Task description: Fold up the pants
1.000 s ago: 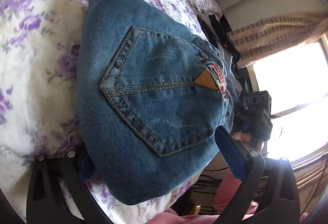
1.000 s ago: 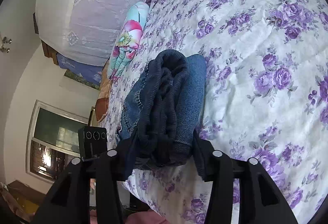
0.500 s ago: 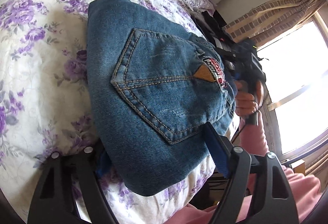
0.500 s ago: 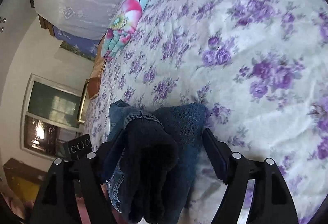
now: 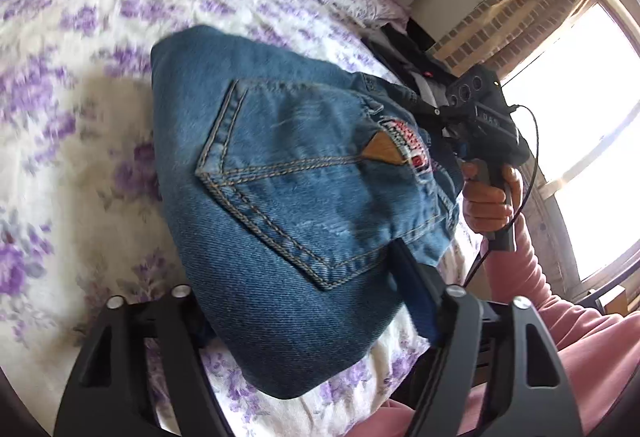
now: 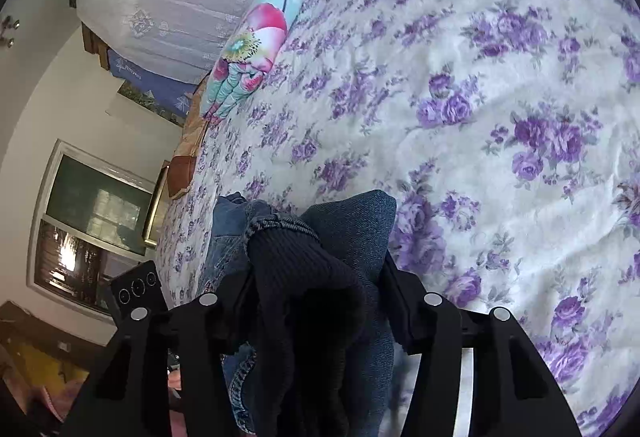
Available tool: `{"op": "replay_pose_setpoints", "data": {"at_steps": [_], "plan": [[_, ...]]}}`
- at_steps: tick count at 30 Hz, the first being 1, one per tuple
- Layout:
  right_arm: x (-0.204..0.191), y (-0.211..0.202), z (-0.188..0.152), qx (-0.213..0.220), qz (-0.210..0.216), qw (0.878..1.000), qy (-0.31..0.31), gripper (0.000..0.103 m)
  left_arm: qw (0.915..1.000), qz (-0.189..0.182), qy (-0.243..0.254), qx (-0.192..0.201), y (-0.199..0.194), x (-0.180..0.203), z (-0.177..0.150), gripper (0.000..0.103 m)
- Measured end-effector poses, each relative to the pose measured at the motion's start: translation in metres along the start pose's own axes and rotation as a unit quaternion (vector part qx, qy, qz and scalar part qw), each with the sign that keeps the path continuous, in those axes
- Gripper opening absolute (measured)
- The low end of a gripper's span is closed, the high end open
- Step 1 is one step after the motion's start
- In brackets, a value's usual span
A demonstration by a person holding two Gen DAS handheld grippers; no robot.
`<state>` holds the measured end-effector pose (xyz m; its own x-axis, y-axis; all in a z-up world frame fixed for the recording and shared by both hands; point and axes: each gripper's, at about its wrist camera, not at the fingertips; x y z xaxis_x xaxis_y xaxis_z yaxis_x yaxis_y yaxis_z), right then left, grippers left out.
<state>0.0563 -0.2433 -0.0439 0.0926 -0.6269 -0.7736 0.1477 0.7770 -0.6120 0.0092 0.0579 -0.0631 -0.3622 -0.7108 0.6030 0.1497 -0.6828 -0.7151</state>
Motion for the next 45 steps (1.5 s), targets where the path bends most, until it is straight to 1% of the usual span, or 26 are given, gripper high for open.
{"op": "replay_pose_setpoints", "data": {"at_steps": [2, 4, 6, 8, 11, 14, 16, 19, 21, 23, 26, 28, 29, 30, 32, 33, 34, 35, 36, 37, 38, 40, 41, 42, 43, 45], "plan": [[-0.017, -0.008, 0.003, 0.02, -0.004, 1.0, -0.019, 0.052, 0.9999, -0.013, -0.005, 0.005, -0.008, -0.003, 0.004, 0.063], [-0.032, -0.016, 0.013, 0.041, 0.001, 0.998, -0.037, 0.051, 0.9998, 0.002, 0.01, 0.018, -0.021, -0.003, 0.015, 0.063], [-0.048, -0.022, 0.034, 0.063, 0.004, 0.996, -0.058, 0.051, 0.9985, 0.024, 0.034, 0.036, -0.036, 0.0, 0.031, 0.063], [-0.058, -0.025, 0.067, 0.079, 0.015, 0.995, -0.065, 0.051, 0.9967, 0.038, 0.051, 0.051, -0.056, -0.004, 0.059, 0.063], [-0.065, -0.024, 0.125, 0.098, 0.017, 0.992, -0.077, 0.051, 0.9941, 0.064, 0.064, 0.059, -0.078, -0.022, 0.121, 0.063], [-0.054, -0.015, 0.187, 0.111, 0.023, 0.991, -0.066, 0.051, 0.9907, 0.096, 0.073, 0.063, -0.081, -0.04, 0.17, 0.063], [-0.04, -0.006, 0.222, 0.114, 0.024, 0.991, -0.059, 0.051, 0.9896, 0.109, 0.068, 0.063, -0.075, -0.058, 0.202, 0.063], [-0.014, 0.014, 0.26, 0.108, 0.021, 0.993, -0.041, 0.052, 0.9904, 0.115, 0.055, 0.053, -0.059, -0.085, 0.232, 0.063], [0.006, 0.031, 0.276, 0.096, 0.018, 0.995, -0.027, 0.052, 0.992, 0.114, 0.035, 0.04, -0.038, -0.107, 0.249, 0.063], [0.026, 0.05, 0.289, 0.085, 0.013, 0.996, -0.017, 0.052, 0.9937, 0.107, 0.015, 0.029, -0.021, -0.129, 0.258, 0.063], [0.055, 0.074, 0.297, 0.077, 0.015, 0.997, -0.001, 0.053, 0.9941, 0.106, -0.003, 0.024, -0.004, -0.148, 0.264, 0.064], [0.068, 0.08, 0.297, 0.082, 0.038, 0.996, 0.006, 0.055, 0.9949, 0.097, -0.005, 0.029, -0.007, -0.149, 0.266, 0.065], [0.073, 0.081, 0.297, 0.085, 0.045, 0.995, 0.006, 0.057, 0.9948, 0.097, -0.007, 0.03, -0.008, -0.148, 0.267, 0.066], [0.073, 0.082, 0.296, 0.086, 0.046, 0.995, 0.004, 0.059, 0.9942, 0.102, -0.008, 0.032, -0.007, -0.148, 0.266, 0.068], [0.07, 0.081, 0.293, 0.09, 0.035, 0.995, 0.006, 0.068, 0.9913, 0.125, -0.007, 0.041, -0.006, -0.146, 0.263, 0.079], [0.066, 0.079, 0.293, 0.09, 0.021, 0.996, 0.008, 0.071, 0.9881, 0.146, -0.009, 0.049, -0.007, -0.144, 0.261, 0.088], [0.062, 0.076, 0.291, 0.09, 0.007, 0.996, 0.009, 0.076, 0.9853, 0.162, -0.009, 0.053, -0.008, -0.14, 0.262, 0.091], [0.056, 0.071, 0.288, 0.092, -0.003, 0.996, 0.01, 0.081, 0.984, 0.17, -0.008, 0.053, -0.01, -0.137, 0.262, 0.091], [0.051, 0.064, 0.283, 0.098, -0.001, 0.995, 0.013, 0.083, 0.9819, 0.182, -0.011, 0.053, -0.012, -0.133, 0.262, 0.091], [0.046, 0.054, 0.276, 0.107, 0.0, 0.994, 0.019, 0.089, 0.9794, 0.194, -0.015, 0.053, -0.016, -0.128, 0.26, 0.09], [0.04, 0.043, 0.268, 0.119, 0.002, 0.993, 0.023, 0.092, 0.9846, 0.164, 0.049, 0.035, -0.02, -0.125, 0.259, 0.09], [0.025, 0.021, 0.25, 0.141, -0.007, 0.99, 0.022, 0.095, 0.9783, 0.192, 0.056, 0.054, -0.035, -0.11, 0.251, 0.09], [0.014, 0.008, 0.236, 0.156, -0.021, 0.987, 0.018, 0.098, 0.9756, 0.202, 0.06, 0.062, -0.042, -0.105, 0.247, 0.091], [0.001, -0.002, 0.22, 0.173, -0.034, 0.984, 0.01, 0.099, 0.9715, 0.215, 0.066, 0.074, -0.052, -0.095, 0.239, 0.094], [-0.012, -0.008, 0.204, 0.187, -0.054, 0.981, 0.004, 0.099, 0.9683, 0.224, 0.07, 0.085, -0.059, -0.087, 0.233, 0.098], [-0.035, -0.014, 0.174, 0.209, -0.088, 0.974, -0.014, 0.1, 0.9607, 0.244, 0.075, 0.108, -0.076, -0.072, 0.215, 0.099]]}}
Point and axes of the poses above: each gripper's, at about its wrist camera, not at the fingertips, and y roughly the way its jaws point, x to its right, z to its top, and after that the axes turned 12 degrees about -x, right-handed
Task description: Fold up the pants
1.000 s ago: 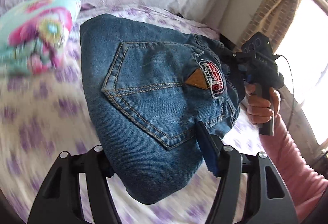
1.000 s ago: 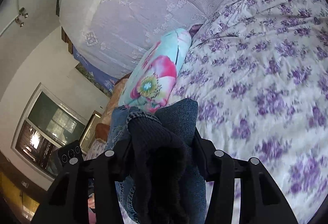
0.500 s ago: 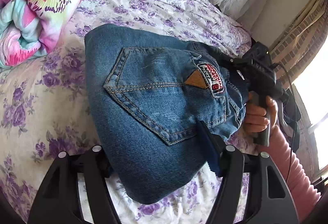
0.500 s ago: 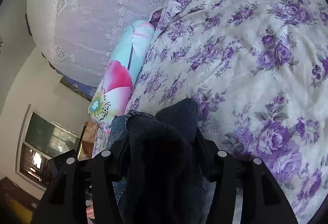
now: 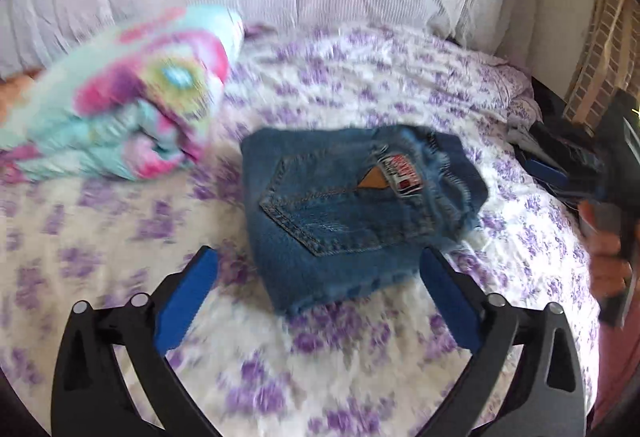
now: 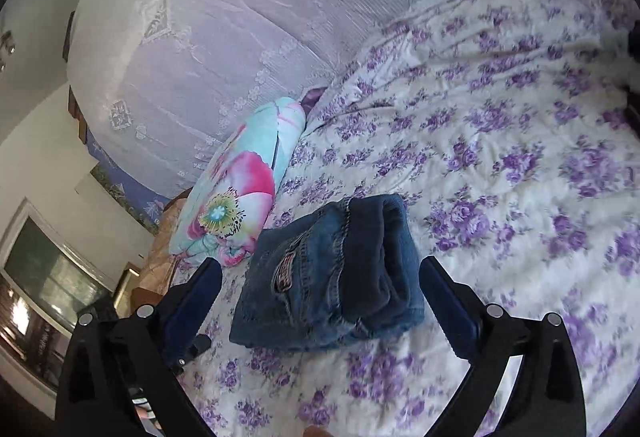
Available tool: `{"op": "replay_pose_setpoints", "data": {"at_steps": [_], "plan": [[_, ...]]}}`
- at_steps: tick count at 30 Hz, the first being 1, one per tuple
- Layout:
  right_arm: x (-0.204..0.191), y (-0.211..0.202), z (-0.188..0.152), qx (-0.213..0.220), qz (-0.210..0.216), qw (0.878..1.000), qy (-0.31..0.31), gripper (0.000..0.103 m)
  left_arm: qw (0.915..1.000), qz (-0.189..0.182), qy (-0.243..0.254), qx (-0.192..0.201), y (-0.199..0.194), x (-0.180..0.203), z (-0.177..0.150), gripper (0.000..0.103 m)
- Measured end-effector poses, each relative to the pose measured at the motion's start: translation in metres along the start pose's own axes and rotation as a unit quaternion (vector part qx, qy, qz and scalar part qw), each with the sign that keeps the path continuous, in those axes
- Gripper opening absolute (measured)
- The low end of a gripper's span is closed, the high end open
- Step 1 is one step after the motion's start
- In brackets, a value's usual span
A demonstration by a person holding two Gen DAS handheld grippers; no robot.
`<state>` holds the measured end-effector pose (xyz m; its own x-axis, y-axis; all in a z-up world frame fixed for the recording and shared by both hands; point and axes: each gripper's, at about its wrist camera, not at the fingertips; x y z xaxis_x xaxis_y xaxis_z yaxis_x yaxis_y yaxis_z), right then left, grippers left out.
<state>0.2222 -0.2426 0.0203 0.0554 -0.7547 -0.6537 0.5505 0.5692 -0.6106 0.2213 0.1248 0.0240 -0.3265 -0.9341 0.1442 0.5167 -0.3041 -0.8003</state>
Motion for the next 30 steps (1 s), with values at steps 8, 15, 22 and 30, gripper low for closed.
{"op": "replay_pose_setpoints", "data": {"at_steps": [8, 15, 22, 30], "plan": [[-0.085, -0.005, -0.123, 0.103, -0.256, 0.949, -0.151, 0.1, 0.998, 0.035, -0.034, 0.04, -0.05, 0.019, -0.053, 0.099], [-0.088, 0.017, -0.156, 0.077, -0.272, 0.941, -0.184, 0.1, 0.9956, 0.07, -0.03, 0.053, -0.043, 0.025, -0.075, 0.099], [-0.082, 0.025, -0.158, 0.059, -0.276, 0.944, -0.173, 0.1, 0.9968, 0.063, -0.024, 0.042, -0.035, 0.029, -0.08, 0.099], [-0.082, 0.024, -0.159, 0.055, -0.272, 0.945, -0.172, 0.1, 0.9971, 0.066, -0.005, 0.037, -0.029, 0.038, -0.084, 0.099]]}}
Point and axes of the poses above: each gripper's, at about its wrist camera, not at the fingertips, and y roughly the way its jaws point, x to its right, z to its top, and after that the axes turned 12 degrees about -x, right-handed
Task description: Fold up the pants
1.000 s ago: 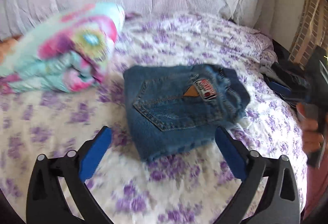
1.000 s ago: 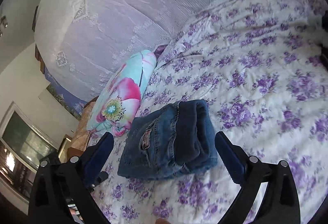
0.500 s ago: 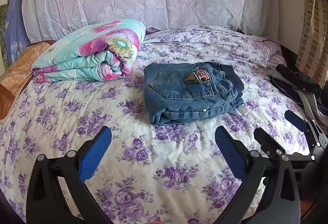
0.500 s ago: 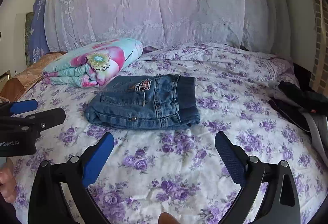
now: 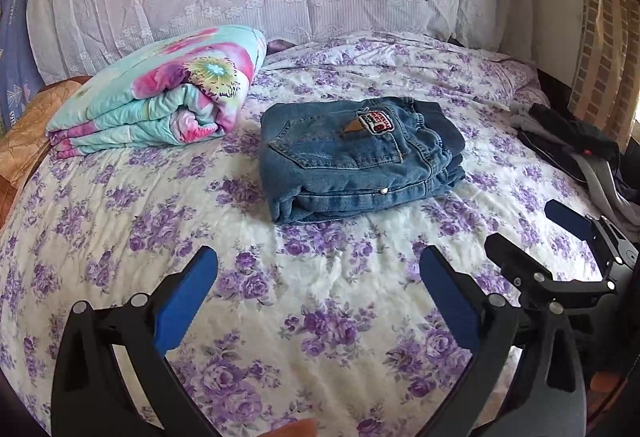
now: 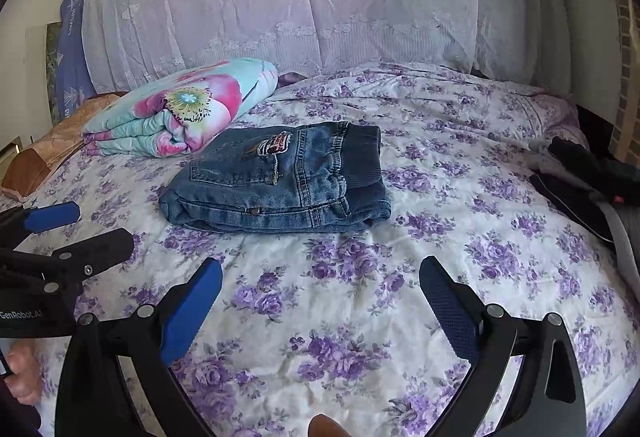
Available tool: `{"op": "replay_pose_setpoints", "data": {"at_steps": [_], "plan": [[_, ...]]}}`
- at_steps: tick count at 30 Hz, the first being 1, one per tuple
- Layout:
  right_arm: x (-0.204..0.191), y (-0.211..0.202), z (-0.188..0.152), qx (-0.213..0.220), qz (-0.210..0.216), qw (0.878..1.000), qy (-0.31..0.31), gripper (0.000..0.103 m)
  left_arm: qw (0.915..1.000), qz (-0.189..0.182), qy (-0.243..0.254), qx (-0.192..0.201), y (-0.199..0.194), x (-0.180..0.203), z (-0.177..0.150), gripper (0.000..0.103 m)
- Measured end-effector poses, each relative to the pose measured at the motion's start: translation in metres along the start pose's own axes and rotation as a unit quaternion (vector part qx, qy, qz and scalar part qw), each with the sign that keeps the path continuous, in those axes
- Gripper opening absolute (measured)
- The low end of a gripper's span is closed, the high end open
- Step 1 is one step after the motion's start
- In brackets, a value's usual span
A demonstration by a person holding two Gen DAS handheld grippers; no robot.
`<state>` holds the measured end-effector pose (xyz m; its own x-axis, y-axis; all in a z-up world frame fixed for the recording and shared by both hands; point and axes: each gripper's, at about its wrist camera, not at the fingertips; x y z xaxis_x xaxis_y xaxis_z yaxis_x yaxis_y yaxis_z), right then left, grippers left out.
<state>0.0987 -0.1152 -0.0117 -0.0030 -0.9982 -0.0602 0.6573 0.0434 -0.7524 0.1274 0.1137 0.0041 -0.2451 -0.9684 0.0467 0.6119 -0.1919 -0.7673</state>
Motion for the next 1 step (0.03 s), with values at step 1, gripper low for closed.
{"op": "replay_pose_setpoints", "data": {"at_steps": [1], "plan": [[-0.0003, 0.0001, -0.0001, 0.0, -0.002, 1.0, 0.0, 0.1, 1.0, 0.006, 0.004, 0.003, -0.0003, 0.0014, -0.0006, 0.099]]}}
Point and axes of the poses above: each gripper's, at about its wrist camera, not at the fingertips, and y roughly the way its jaws point, x to its right, z to its top, and after that the axes turned 12 degrees about -x, right-handed
